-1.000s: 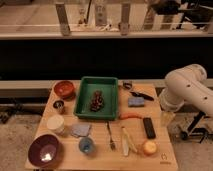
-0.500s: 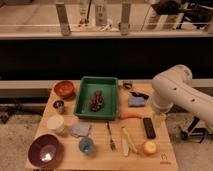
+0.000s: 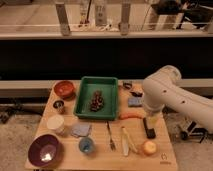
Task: Stack bowls on top of each other
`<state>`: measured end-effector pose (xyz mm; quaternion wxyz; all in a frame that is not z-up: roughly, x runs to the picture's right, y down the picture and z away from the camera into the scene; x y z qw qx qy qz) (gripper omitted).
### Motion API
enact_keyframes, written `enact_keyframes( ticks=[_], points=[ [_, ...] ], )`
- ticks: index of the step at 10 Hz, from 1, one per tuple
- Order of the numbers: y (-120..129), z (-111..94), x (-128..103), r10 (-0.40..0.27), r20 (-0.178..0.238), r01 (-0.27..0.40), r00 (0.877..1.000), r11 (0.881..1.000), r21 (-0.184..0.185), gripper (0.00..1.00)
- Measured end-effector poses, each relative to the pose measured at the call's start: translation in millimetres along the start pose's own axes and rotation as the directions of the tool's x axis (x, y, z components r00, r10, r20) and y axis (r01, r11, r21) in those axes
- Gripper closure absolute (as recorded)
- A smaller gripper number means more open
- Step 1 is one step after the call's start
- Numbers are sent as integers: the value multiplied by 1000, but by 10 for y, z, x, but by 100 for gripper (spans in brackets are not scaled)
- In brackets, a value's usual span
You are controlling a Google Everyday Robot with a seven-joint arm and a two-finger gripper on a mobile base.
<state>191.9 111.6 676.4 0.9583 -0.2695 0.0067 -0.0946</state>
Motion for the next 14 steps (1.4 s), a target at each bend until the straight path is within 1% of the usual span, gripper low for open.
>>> enact_keyframes(
  ticks=[3, 5, 6, 8, 9, 12, 14],
  points=[
    [5, -7, -139, -57, -7, 57, 998, 998, 3, 20],
    [-45, -20, -457, -111, -10, 111, 994, 994, 6, 20],
    [-53, -29, -560, -132, -13, 132, 991, 991, 6, 20],
    [-46, -32, -681, -192, -22, 192, 981, 981, 4, 20],
    [-52, -30, -704, -201, -23, 201, 979, 980, 3, 20],
    [-137, -30, -1060, -251, -23, 251, 968, 968, 6, 20],
    [-162, -24, -1175, -289, -31, 289, 957, 957, 4, 20]
  ],
)
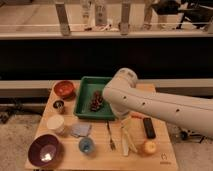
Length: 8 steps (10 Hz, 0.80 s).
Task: Stack bowls on top of each other
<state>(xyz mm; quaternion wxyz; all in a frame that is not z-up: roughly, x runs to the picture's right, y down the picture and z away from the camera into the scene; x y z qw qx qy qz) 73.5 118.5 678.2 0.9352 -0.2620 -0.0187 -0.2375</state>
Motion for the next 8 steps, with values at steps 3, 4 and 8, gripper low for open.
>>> enact_keyframes(
  ticks=[3, 4, 8],
  points=[
    [-64, 25, -117, -55, -15, 55, 998, 998, -5, 20],
    [-112, 29, -218, -76, -18, 76, 997, 997, -7, 20],
    [-230, 68, -460, -160, -37, 160, 986, 987, -18, 20]
  ],
)
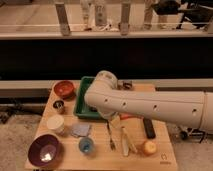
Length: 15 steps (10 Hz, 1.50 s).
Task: Stack bowls on top of each other
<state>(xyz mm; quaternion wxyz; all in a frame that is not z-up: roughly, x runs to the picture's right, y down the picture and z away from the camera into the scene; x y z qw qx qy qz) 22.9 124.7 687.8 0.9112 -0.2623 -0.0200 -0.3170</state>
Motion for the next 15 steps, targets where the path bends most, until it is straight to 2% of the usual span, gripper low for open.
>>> enact_keyframes(
  ticks=[5, 7, 15],
  points=[
    [-220, 32, -263, -74, -8, 74, 997, 997, 2, 20],
    [-378, 39, -441, -120, -14, 120, 993, 993, 9, 20],
    [-584, 88, -722, -201, -15, 202, 979, 978, 52, 20]
  ],
)
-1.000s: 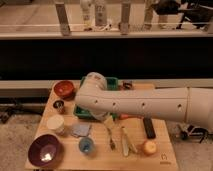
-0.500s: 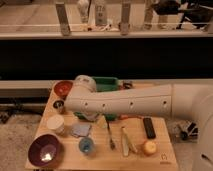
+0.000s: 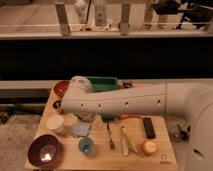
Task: Stack bowls on top of each other
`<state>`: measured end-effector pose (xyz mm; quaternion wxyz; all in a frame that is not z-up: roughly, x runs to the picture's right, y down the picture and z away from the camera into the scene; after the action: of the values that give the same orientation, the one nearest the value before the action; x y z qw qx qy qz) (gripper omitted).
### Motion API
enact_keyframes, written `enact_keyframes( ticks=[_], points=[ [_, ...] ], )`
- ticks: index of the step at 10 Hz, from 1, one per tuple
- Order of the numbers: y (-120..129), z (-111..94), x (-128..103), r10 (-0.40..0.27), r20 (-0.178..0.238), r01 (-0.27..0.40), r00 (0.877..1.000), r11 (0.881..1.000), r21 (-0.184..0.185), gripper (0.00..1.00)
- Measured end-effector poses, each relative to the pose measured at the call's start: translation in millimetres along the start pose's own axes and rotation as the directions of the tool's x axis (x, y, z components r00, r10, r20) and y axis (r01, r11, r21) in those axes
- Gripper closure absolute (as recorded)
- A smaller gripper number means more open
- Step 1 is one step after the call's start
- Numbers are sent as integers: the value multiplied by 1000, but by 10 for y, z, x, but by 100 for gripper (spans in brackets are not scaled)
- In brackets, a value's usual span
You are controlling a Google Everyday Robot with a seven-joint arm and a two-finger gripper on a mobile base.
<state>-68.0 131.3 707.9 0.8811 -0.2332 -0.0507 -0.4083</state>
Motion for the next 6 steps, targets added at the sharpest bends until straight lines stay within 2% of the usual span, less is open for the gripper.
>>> enact_keyframes(
  ticks=[6],
  points=[
    [-149, -13, -104, -44, -4, 44, 999, 999, 25, 20]
  ],
)
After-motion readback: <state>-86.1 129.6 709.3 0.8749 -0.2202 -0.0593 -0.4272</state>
